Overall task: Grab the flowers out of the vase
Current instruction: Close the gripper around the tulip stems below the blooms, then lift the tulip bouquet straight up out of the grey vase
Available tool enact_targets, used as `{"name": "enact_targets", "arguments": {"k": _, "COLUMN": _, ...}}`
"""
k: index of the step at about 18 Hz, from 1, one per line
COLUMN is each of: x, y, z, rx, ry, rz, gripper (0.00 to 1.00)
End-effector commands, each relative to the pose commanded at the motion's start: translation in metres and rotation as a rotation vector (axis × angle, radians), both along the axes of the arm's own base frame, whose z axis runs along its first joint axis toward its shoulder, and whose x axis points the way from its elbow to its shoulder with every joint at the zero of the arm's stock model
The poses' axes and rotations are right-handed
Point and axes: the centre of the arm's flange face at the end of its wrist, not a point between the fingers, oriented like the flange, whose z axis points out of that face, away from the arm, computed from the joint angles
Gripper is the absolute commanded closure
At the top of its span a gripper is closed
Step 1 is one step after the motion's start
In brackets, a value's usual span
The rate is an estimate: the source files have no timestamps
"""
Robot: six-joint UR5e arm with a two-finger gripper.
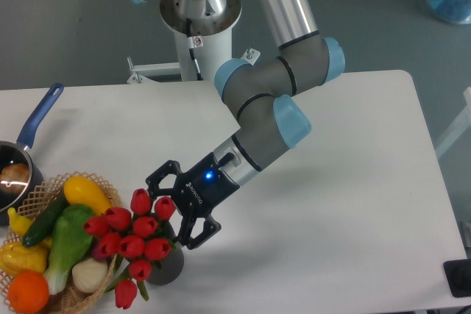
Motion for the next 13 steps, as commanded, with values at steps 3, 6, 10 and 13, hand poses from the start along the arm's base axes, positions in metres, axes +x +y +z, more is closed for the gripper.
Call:
{"name": "enact_targets", "arguments": {"k": 3, "x": -0.002, "y": -0.001, "z": 0.002, "rx": 0.002, "ry": 0.004, "rz": 0.003, "gripper": 0.96}}
{"name": "enact_targets", "arguments": {"k": 6, "x": -0.006, "y": -0.002, "z": 0.009, "rx": 0.011, "ry": 0.015, "rz": 0.009, "gripper": 1.00}}
{"name": "enact_targets", "arguments": {"k": 10, "x": -0.013, "y": -0.007, "z": 0.017, "rx": 0.016, "ry": 0.021, "rz": 0.024, "gripper": 1.00}}
{"name": "enact_targets", "arguments": {"k": 13, "x": -0.017, "y": -0.015, "z": 0.036, "rx": 0.017, "ry": 0.011, "rz": 0.055, "gripper": 1.00}}
